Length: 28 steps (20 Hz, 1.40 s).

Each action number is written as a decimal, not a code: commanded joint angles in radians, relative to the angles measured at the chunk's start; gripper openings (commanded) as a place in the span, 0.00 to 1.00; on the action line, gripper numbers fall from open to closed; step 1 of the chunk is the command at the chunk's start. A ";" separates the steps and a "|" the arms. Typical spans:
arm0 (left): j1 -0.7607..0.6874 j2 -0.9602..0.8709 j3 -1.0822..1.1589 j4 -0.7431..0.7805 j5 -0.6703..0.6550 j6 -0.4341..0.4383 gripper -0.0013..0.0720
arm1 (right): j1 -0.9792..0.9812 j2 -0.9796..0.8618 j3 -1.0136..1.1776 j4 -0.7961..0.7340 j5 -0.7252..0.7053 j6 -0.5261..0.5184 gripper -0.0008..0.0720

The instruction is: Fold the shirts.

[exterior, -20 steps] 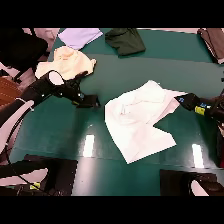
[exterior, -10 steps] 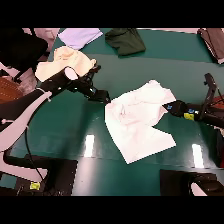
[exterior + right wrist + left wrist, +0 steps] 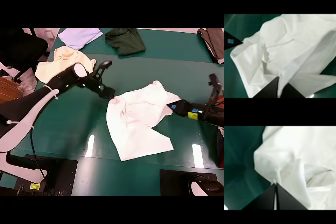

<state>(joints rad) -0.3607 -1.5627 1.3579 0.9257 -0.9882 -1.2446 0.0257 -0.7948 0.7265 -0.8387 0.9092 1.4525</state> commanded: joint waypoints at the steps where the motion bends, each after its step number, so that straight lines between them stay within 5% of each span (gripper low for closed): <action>1: -0.002 0.085 0.122 0.167 -0.049 -0.073 0.05 | -0.116 0.048 0.033 0.000 0.001 -0.039 0.03; 8: -0.002 0.349 0.371 0.330 -0.035 -0.089 0.05 | -0.248 0.151 0.375 0.003 0.063 -0.081 0.03; 11: -0.024 0.352 0.531 0.326 -0.245 -0.093 0.05 | -0.238 0.154 0.543 -0.008 0.204 -0.073 0.03; 14: -0.048 0.402 0.624 0.390 -0.453 -0.180 0.05 | -0.239 0.231 0.683 -0.174 0.287 -0.011 0.03; 18: -0.049 0.564 0.652 0.346 -0.579 -0.302 0.05 | -0.239 0.344 0.813 -0.367 0.357 0.096 0.03; 22: -0.049 0.613 0.652 0.185 -0.667 -0.410 0.05 | -0.239 0.294 0.890 -0.301 0.552 0.182 0.03; 25: -0.049 0.579 0.568 0.185 -0.618 -0.350 0.05 | -0.237 0.210 0.758 -0.225 0.676 0.185 0.03; 28: -0.049 0.503 0.344 0.121 -0.456 -0.225 0.05 | -0.169 0.162 0.441 -0.227 0.580 0.161 0.03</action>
<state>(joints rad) -0.4103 -1.0134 1.8500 1.1122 -1.5539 -1.5612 -0.1871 -0.5873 1.3720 -1.0889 1.4990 1.6188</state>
